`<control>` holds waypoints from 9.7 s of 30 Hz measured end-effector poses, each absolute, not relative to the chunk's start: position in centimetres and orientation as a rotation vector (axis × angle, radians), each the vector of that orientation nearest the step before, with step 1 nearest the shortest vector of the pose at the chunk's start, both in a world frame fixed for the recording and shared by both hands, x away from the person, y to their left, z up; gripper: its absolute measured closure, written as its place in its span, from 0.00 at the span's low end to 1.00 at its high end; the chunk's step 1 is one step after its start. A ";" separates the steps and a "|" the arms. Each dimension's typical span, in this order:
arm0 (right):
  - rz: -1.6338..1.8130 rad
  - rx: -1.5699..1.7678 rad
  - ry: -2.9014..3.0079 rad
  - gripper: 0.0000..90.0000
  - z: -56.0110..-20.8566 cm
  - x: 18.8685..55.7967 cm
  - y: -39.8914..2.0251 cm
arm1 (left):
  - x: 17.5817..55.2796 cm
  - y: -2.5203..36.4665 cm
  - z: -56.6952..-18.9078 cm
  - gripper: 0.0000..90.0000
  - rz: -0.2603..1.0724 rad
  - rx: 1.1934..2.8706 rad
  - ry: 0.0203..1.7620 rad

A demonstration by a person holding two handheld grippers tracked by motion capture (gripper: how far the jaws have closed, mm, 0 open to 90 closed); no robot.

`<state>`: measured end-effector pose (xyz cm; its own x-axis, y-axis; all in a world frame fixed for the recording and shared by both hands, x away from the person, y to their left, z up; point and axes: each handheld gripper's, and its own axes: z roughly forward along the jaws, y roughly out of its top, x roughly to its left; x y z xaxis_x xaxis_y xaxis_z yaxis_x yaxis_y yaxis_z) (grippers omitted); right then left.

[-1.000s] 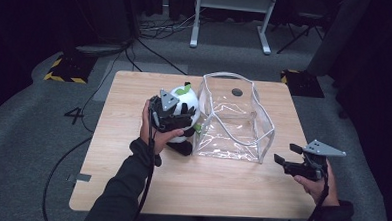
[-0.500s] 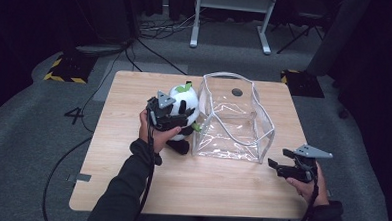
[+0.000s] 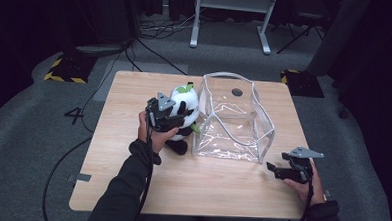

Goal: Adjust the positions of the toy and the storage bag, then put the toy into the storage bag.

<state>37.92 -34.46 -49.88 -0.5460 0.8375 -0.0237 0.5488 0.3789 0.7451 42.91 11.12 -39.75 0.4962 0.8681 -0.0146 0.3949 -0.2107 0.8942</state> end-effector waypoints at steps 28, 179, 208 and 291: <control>0.984 1.225 2.241 0.19 -51.6 38.2 -34.5 | 41.8 13.2 -39.5 0.51 0.630 1.731 0.991; 0.982 1.219 2.244 0.19 -51.6 38.2 -34.5 | 45.0 -0.3 -32.6 0.48 0.469 1.733 0.688; 0.982 1.219 2.244 0.19 -51.6 38.2 -34.5 | 43.9 -0.4 -33.9 0.44 0.454 1.946 0.629; 0.981 1.219 2.245 0.19 -51.6 38.2 -34.5 | 43.3 -0.9 -34.3 0.24 0.431 2.100 0.647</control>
